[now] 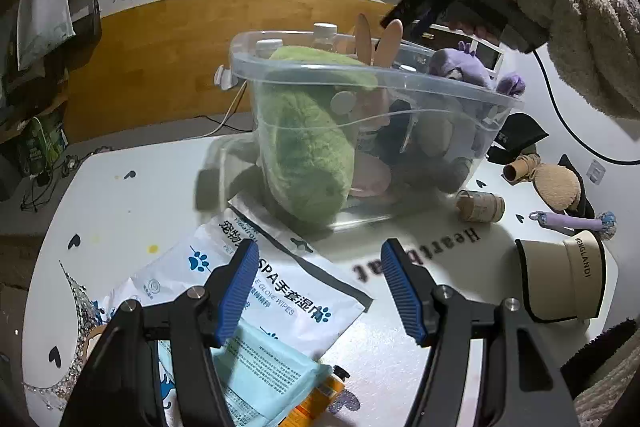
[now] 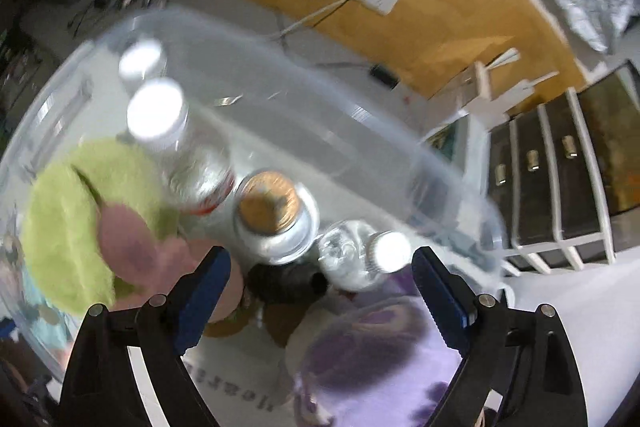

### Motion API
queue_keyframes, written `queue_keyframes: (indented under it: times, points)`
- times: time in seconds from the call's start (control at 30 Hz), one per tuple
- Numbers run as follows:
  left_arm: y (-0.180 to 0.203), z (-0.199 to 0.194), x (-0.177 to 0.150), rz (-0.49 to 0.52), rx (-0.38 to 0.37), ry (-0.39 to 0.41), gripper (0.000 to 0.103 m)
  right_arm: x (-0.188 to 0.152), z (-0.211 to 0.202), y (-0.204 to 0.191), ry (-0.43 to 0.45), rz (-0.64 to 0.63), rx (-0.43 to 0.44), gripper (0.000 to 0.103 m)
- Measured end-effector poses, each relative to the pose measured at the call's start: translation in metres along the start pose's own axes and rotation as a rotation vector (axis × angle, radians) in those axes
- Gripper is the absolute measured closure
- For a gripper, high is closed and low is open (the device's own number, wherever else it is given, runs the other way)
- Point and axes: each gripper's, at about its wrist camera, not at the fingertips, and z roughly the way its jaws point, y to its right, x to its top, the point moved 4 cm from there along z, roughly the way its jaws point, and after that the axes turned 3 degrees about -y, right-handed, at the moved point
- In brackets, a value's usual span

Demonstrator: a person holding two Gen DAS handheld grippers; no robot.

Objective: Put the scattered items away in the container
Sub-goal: 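Lower the black cylinder into the box and open the right tool, then withdraw the right tool up out of the box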

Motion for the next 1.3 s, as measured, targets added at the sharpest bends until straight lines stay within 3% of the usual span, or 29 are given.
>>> queue_keyframes:
  times: [0.2, 0.27, 0.43, 0.5, 0.57, 0.7, 0.77, 0.8, 1.0, 1.07, 1.23, 1.3]
  points:
    - [0.007, -0.006, 0.004, 0.014, -0.006, 0.017, 0.040, 0.003, -0.047, 0.018, 0.148, 0.074, -0.013, 0.030]
    - [0.009, -0.009, 0.006, 0.018, -0.008, 0.024, 0.040, 0.004, -0.059, 0.027, 0.201, 0.097, -0.001, 0.043]
    - [0.016, -0.019, 0.009, 0.028, -0.012, 0.040, 0.040, -0.015, -0.101, 0.036, 0.350, 0.183, 0.070, 0.052]
    - [0.019, -0.024, 0.010, 0.031, -0.010, 0.048, 0.035, -0.027, -0.122, 0.037, 0.405, 0.217, 0.103, 0.052]
    - [0.022, -0.029, 0.011, 0.033, -0.006, 0.058, 0.024, -0.040, -0.139, 0.038, 0.453, 0.246, 0.127, 0.052]
    - [0.029, -0.039, 0.013, 0.045, 0.001, 0.065, 0.023, -0.067, -0.166, 0.035, 0.530, 0.281, 0.164, 0.052]
    - [0.032, -0.044, 0.014, 0.048, 0.014, 0.070, 0.005, -0.084, -0.178, 0.032, 0.571, 0.294, 0.182, 0.052]
    - [0.034, -0.046, 0.015, 0.050, 0.021, 0.073, 0.001, -0.094, -0.183, 0.029, 0.590, 0.304, 0.192, 0.052]
    - [0.044, -0.061, 0.016, 0.042, 0.041, 0.089, 0.000, -0.151, -0.200, 0.019, 0.676, 0.374, 0.241, 0.047]
    - [0.048, -0.064, 0.015, 0.038, 0.046, 0.090, 0.000, -0.168, -0.201, 0.016, 0.695, 0.399, 0.248, 0.022]
    - [0.057, -0.073, 0.014, 0.029, 0.060, 0.093, 0.000, -0.209, -0.203, 0.008, 0.728, 0.432, 0.220, 0.021]
    - [0.061, -0.077, 0.013, 0.025, 0.065, 0.094, 0.000, -0.222, -0.201, 0.005, 0.732, 0.453, 0.239, 0.016]
